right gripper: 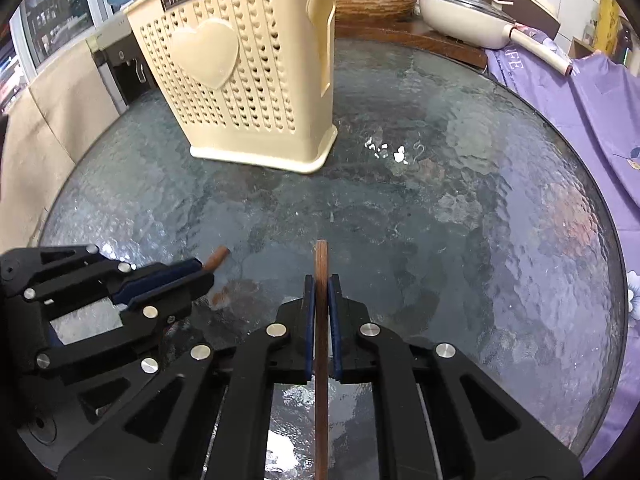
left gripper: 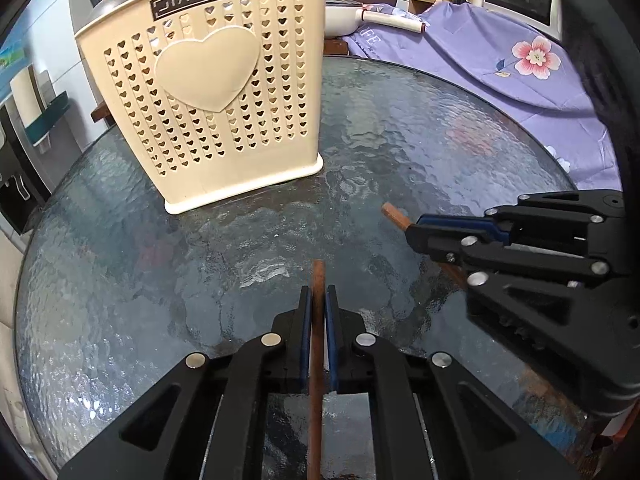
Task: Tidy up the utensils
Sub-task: 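Lift both brown chopsticks and carry them over the cream basket with both grippers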
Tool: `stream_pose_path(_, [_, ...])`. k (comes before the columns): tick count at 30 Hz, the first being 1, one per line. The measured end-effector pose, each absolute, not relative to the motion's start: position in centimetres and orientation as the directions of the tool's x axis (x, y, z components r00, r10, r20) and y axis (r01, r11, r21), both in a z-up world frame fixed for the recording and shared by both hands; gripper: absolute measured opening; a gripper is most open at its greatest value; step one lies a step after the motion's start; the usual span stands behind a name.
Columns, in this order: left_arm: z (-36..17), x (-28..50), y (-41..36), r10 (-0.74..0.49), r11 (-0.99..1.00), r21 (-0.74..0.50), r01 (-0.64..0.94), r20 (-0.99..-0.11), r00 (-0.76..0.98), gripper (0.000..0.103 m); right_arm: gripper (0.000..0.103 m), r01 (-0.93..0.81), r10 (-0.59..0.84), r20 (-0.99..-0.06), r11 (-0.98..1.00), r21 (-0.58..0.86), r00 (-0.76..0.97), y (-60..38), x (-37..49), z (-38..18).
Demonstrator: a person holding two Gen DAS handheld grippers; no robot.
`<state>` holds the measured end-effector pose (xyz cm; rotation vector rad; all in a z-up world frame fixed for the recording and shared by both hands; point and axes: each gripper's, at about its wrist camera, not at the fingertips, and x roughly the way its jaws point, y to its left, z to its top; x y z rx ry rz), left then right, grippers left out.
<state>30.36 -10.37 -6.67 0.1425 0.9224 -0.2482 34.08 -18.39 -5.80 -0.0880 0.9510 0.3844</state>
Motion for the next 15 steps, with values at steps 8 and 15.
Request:
stream_pose_path(8, [-2.9, 29.1, -8.3, -0.220, 0.962, -0.055, 0.268, -0.737, 0.639, 0.007, 0.007, -0.380, 0.367, -0.713, 0.912, 0.152, 0.598, -19.8, 32.7, -1.6])
stream_pose_path(15, [2.9, 26.9, -5.4, -0.275, 0.958, -0.118, 0.261, -0.631, 0.725, 0.007, 0.007, -0.436, 0.480, -0.596, 0.870, 0.229, 0.644, -21.6, 30.7, 3.4])
